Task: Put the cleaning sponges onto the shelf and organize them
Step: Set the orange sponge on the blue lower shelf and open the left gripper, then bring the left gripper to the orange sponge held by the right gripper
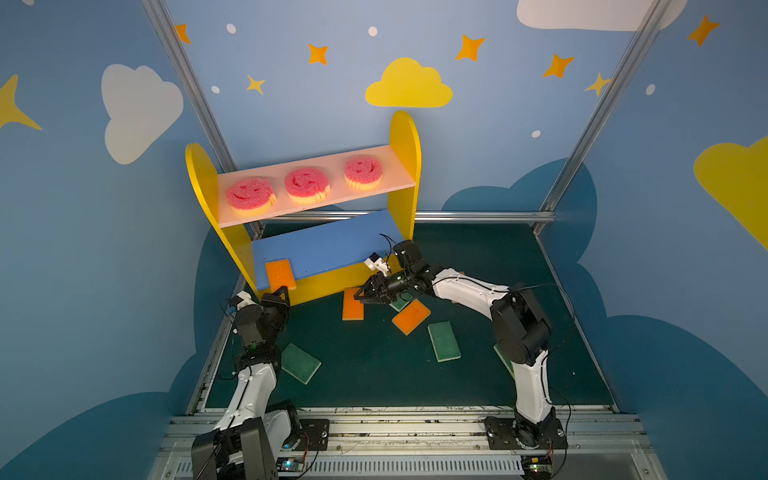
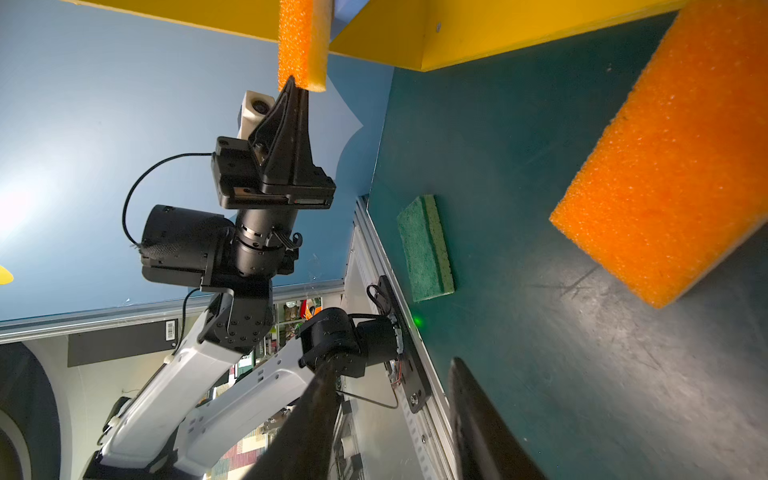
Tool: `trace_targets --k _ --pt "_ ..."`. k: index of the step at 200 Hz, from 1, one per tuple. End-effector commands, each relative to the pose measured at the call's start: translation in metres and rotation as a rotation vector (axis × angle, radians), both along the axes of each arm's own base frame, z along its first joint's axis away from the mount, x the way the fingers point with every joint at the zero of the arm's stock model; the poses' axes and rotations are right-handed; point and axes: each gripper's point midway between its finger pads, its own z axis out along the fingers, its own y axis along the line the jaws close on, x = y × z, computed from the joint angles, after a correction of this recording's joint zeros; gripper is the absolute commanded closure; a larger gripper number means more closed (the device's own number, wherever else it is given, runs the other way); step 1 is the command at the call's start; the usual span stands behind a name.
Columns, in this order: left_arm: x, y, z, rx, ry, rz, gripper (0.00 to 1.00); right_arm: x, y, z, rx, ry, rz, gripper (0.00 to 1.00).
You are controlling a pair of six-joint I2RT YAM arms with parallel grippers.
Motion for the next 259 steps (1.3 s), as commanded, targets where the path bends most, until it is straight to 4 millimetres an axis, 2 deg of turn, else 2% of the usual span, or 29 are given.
trace_targets --k 1,75,136,182,259 --pt "0.006 0.000 0.014 0.004 -0.030 -0.028 0.97 0.000 -0.006 0.002 0.014 -0.001 0.016 0.56" --pt "0.018 0.014 0.015 0.005 -0.020 0.006 0.97 0.012 -0.019 -0.001 0.036 0.012 0.007 0.56" --pt "0.035 0.024 0.014 -0.008 -0.012 0.004 0.94 0.015 -0.023 -0.001 0.042 0.012 0.001 0.56" --pt "0.042 0.027 0.013 -0.014 -0.002 0.001 0.85 0.018 -0.024 -0.001 0.044 0.014 -0.003 0.56" --pt "0.035 0.031 0.013 0.006 0.019 0.028 0.65 0.017 -0.024 0.000 0.043 0.014 -0.003 0.56"
